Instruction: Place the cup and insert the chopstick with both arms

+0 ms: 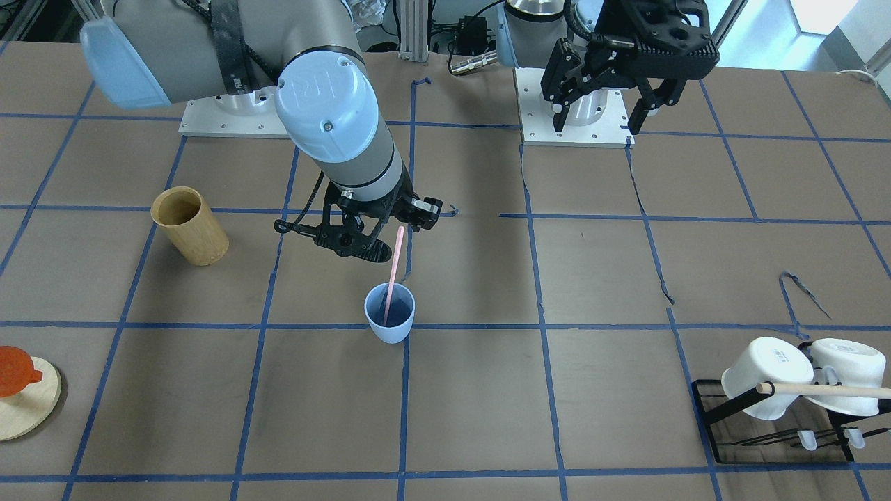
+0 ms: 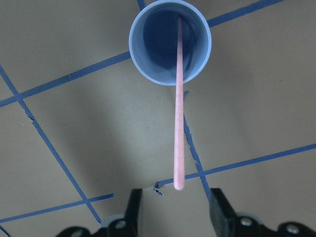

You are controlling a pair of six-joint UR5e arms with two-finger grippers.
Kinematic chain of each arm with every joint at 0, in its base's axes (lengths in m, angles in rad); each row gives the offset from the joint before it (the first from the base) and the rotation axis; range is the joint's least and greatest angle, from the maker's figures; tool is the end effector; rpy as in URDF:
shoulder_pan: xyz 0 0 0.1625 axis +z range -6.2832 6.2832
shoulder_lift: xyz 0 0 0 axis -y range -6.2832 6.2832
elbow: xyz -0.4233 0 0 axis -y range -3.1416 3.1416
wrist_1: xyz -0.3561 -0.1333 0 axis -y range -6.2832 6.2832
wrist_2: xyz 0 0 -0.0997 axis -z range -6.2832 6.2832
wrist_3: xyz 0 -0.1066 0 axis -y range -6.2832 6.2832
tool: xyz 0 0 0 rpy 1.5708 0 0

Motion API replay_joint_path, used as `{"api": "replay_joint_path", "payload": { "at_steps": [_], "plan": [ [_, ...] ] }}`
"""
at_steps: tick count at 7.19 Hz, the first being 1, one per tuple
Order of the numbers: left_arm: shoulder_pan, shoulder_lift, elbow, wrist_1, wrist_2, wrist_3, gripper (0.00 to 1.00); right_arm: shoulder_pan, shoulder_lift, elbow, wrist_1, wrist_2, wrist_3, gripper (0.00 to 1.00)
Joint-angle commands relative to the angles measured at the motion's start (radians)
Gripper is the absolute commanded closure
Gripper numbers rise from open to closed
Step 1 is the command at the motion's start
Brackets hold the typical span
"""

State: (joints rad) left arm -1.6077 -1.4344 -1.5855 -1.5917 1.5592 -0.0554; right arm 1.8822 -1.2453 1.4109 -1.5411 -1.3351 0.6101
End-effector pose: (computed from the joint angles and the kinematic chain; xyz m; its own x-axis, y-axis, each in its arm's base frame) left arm -0.1494 -0.4006 0.5291 -0.9997 -0.0171 0.0171 -0.0187 0.9948 -0.0998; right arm 0.3235 -0.4887 0.3838 -0.9422 0.3262 -0.0766 0.2919 0.9113 0.2903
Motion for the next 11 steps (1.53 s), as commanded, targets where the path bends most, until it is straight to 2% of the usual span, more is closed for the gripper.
{"api": "replay_joint_path", "payload": {
  "at_steps": [1, 3, 4, 5, 7, 9, 11],
  "plan": [
    [0.000, 0.000, 0.001, 0.002, 0.001, 0.000, 0.00, -0.003, -0.009, -0.029, -0.002, -0.030, -0.048, 0.00],
    [0.000, 0.002, -0.001, 0.003, 0.001, 0.002, 0.00, -0.056, -0.048, -0.110, 0.010, -0.168, -0.276, 0.00],
    [0.000, 0.002, -0.001, 0.003, 0.001, 0.000, 0.00, -0.122, -0.092, -0.115, 0.019, -0.265, -0.443, 0.00],
    [0.000, 0.002, -0.001, 0.003, 0.001, 0.002, 0.00, -0.186, -0.171, -0.062, 0.042, -0.300, -0.596, 0.00],
    [0.000, 0.002, -0.001, 0.003, 0.002, 0.000, 0.00, -0.244, -0.323, 0.116, -0.012, -0.300, -0.612, 0.00],
    [0.000, 0.002, -0.001, 0.003, 0.002, 0.000, 0.00, -0.244, -0.352, 0.143, -0.149, -0.280, -0.636, 0.00],
    [0.000, 0.002, -0.001, 0.003, 0.002, 0.000, 0.00, -0.259, -0.356, 0.134, -0.162, -0.285, -0.700, 0.00]
  ]
}}
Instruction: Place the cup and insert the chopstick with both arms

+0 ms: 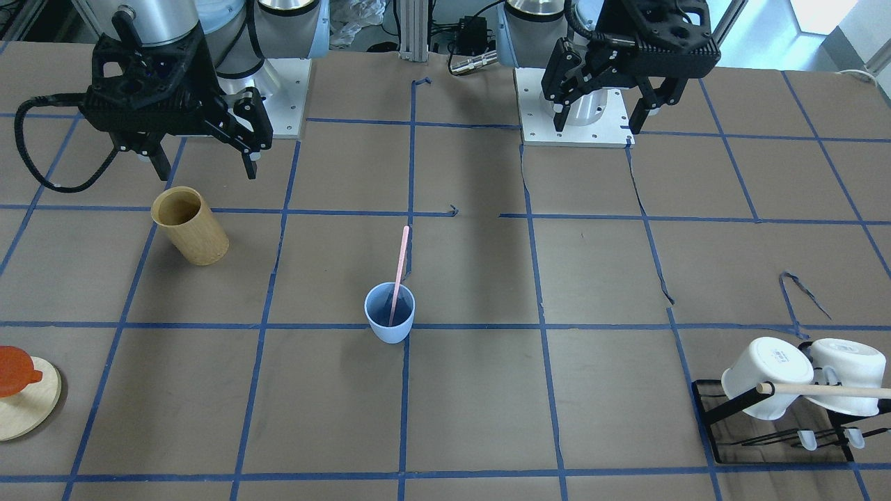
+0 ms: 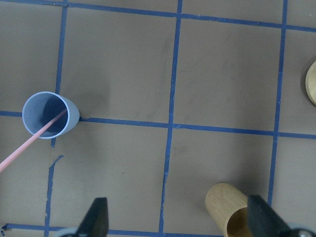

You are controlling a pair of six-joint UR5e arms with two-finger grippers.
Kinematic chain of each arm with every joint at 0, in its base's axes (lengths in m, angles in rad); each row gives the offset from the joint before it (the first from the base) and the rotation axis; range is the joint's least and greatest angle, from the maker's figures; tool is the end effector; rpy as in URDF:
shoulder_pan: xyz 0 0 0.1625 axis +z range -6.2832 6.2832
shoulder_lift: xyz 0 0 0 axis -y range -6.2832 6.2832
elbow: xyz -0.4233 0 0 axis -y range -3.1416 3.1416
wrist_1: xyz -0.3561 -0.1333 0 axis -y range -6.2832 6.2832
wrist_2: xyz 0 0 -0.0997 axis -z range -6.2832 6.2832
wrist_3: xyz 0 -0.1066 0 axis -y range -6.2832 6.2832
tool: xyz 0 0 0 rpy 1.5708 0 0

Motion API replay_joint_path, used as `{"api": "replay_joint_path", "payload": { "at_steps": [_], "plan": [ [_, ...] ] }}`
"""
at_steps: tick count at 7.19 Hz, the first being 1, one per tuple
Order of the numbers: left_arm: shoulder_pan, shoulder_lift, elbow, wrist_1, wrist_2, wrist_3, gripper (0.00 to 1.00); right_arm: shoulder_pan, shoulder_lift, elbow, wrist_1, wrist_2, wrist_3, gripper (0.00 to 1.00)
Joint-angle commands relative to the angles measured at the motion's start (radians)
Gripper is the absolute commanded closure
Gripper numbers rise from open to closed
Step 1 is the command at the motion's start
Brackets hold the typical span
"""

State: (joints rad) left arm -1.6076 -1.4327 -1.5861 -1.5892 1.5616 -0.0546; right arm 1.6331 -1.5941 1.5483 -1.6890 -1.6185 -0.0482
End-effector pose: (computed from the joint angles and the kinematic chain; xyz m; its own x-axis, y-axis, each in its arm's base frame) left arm -0.1491 -0.4002 0.5298 -0.9998 -0.0165 0.0148 -0.0180 0.9945 -0.1035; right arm 0.1567 -0.4527 0.5132 -0.9933 -0.1018 0.0549 -0.1094 0.9809 -0.1608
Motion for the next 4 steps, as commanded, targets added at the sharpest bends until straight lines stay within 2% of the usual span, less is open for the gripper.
{"api": "replay_joint_path", "payload": {
  "at_steps": [1, 4],
  "plan": [
    [0.000, 0.000, 0.000, 0.000, 0.000, 0.001, 0.00, -0.015, -0.009, -0.016, 0.000, 0.000, -0.062, 0.00],
    [0.000, 0.000, 0.000, 0.000, 0.000, -0.001, 0.00, -0.050, -0.010, -0.016, 0.000, 0.058, -0.062, 0.00]
  ]
}}
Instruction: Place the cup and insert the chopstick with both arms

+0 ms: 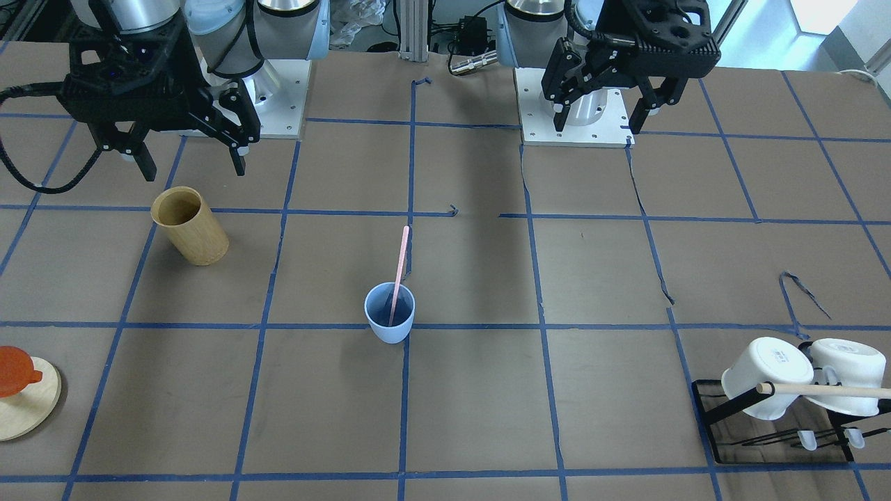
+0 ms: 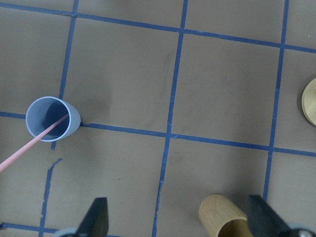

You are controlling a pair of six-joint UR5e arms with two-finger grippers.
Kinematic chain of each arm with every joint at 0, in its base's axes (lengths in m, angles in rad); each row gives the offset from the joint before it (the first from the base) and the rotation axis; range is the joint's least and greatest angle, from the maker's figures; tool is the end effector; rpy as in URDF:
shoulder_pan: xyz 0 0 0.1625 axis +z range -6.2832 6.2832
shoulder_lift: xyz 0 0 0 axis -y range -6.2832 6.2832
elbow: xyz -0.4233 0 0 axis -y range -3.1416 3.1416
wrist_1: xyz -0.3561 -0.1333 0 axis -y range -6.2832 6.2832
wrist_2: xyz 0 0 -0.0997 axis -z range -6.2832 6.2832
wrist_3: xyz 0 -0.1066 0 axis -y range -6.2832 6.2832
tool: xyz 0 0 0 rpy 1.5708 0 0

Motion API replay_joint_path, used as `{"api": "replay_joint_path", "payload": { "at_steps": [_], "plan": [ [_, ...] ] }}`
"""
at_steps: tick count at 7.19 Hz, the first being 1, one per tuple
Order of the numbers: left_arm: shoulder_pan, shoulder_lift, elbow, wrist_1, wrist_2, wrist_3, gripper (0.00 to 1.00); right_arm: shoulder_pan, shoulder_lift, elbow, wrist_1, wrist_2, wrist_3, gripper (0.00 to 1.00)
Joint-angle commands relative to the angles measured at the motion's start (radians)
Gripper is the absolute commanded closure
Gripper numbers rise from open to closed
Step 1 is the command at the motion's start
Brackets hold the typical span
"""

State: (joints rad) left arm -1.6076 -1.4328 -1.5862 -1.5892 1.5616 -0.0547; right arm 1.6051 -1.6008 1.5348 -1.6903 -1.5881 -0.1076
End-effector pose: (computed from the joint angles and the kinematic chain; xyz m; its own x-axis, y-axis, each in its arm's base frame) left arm -0.1491 -0.4002 0.5297 -0.9998 -0.0166 0.0148 -0.0181 0.9945 -0.1033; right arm 0.1472 -0.4555 0.5227 -0.9900 -0.1364 0.0367 -0.1408 0.9732 -0.1816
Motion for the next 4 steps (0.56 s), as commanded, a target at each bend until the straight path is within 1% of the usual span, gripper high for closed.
{"api": "replay_joint_path", "payload": {
  "at_steps": [1, 4],
  "plan": [
    [0.000, 0.000, 0.000, 0.000, 0.000, 0.001, 0.00, -0.022, -0.011, -0.007, 0.015, 0.043, 0.002, 0.00],
    [0.000, 0.000, 0.000, 0.000, 0.000, 0.000, 0.00, -0.042, -0.011, -0.002, 0.017, 0.053, 0.006, 0.00]
  ]
}}
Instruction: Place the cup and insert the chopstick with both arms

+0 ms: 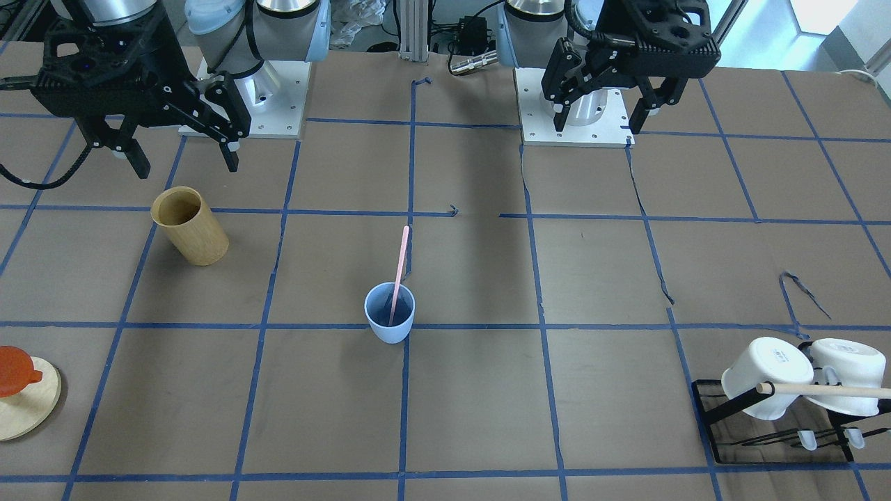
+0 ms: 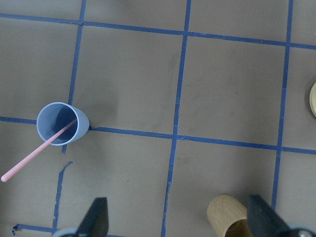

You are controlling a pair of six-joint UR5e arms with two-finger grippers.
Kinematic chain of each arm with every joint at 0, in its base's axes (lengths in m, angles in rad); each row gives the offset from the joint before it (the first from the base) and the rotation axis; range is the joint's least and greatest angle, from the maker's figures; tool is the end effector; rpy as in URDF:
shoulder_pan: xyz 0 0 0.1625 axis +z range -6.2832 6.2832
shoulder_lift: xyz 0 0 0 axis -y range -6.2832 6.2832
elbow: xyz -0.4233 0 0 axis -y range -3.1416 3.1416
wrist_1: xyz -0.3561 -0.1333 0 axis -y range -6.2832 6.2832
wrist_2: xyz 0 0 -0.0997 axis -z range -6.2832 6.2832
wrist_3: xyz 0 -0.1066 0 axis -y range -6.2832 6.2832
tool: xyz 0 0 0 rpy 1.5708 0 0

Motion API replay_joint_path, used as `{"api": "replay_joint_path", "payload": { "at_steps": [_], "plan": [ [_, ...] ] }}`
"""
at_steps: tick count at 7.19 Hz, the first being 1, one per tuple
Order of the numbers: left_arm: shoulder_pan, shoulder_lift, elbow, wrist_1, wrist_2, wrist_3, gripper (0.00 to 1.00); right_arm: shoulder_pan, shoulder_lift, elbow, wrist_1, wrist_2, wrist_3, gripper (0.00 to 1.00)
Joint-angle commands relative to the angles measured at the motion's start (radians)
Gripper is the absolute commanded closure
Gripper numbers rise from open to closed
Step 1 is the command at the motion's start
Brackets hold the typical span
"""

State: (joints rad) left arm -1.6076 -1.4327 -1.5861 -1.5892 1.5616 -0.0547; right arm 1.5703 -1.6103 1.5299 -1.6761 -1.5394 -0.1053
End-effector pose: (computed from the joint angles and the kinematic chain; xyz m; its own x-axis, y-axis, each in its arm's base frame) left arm -0.1491 -0.4002 0.5298 -0.9998 -0.0166 0.0148 -0.0181 0.9945 -0.1035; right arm 0.1364 -0.4560 0.5278 -0.9940 -0.1086 -0.0113 -0.1046 0.9768 -0.1869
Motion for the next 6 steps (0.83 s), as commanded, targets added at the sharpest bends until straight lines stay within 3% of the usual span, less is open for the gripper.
{"api": "replay_joint_path", "payload": {
  "at_steps": [1, 6],
  "plan": [
    [0.000, 0.000, 0.000, 0.000, 0.000, 0.001, 0.00, -0.007, -0.003, -0.002, 0.003, -0.013, -0.001, 0.00],
    [0.000, 0.000, 0.000, 0.000, 0.000, 0.001, 0.00, -0.010, 0.001, 0.003, -0.001, -0.007, 0.010, 0.00]
  ]
}}
